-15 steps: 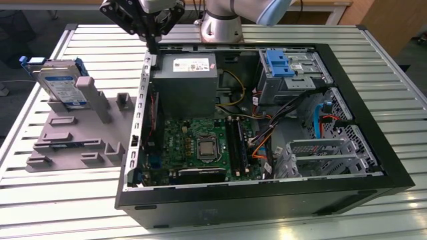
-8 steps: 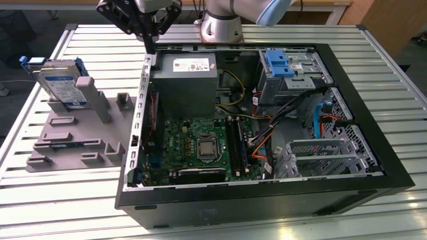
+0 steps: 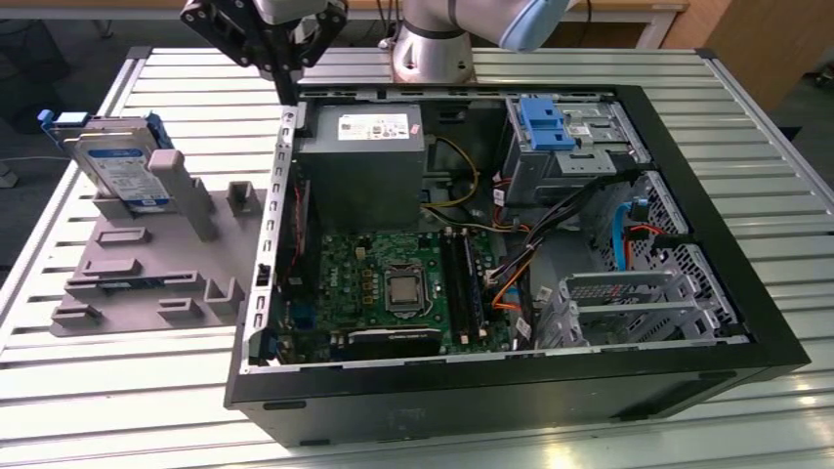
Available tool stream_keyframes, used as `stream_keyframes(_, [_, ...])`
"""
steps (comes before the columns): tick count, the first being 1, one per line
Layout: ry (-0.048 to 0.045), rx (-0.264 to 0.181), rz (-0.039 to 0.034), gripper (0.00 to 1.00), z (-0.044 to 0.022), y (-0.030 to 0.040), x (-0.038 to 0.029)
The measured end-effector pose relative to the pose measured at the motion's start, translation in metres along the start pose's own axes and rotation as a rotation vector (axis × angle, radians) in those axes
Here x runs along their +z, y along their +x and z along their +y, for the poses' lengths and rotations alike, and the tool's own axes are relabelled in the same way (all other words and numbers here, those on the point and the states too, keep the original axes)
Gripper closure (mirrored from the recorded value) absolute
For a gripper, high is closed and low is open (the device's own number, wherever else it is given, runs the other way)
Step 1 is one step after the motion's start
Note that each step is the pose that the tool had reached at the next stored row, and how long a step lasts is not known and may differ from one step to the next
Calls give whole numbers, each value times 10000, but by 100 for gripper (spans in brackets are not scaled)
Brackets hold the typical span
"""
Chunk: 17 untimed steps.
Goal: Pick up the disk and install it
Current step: 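Reach for the disk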
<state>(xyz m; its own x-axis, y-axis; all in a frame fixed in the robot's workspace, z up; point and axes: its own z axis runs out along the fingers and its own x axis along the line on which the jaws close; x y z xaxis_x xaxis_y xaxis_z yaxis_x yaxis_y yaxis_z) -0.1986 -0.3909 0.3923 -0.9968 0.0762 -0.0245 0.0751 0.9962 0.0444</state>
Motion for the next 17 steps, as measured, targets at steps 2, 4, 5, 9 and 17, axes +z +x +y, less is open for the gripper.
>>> stream_keyframes(2, [0, 0, 0, 89, 2, 14, 0])
stream_keyframes(4, [1, 0, 1, 89, 3, 27, 0])
stream_keyframes(5, [0, 0, 0, 89, 5, 34, 0])
stream_keyframes(9, [0, 0, 0, 89, 7, 66, -1])
stream_keyframes(17, [0, 0, 0, 89, 20, 123, 0])
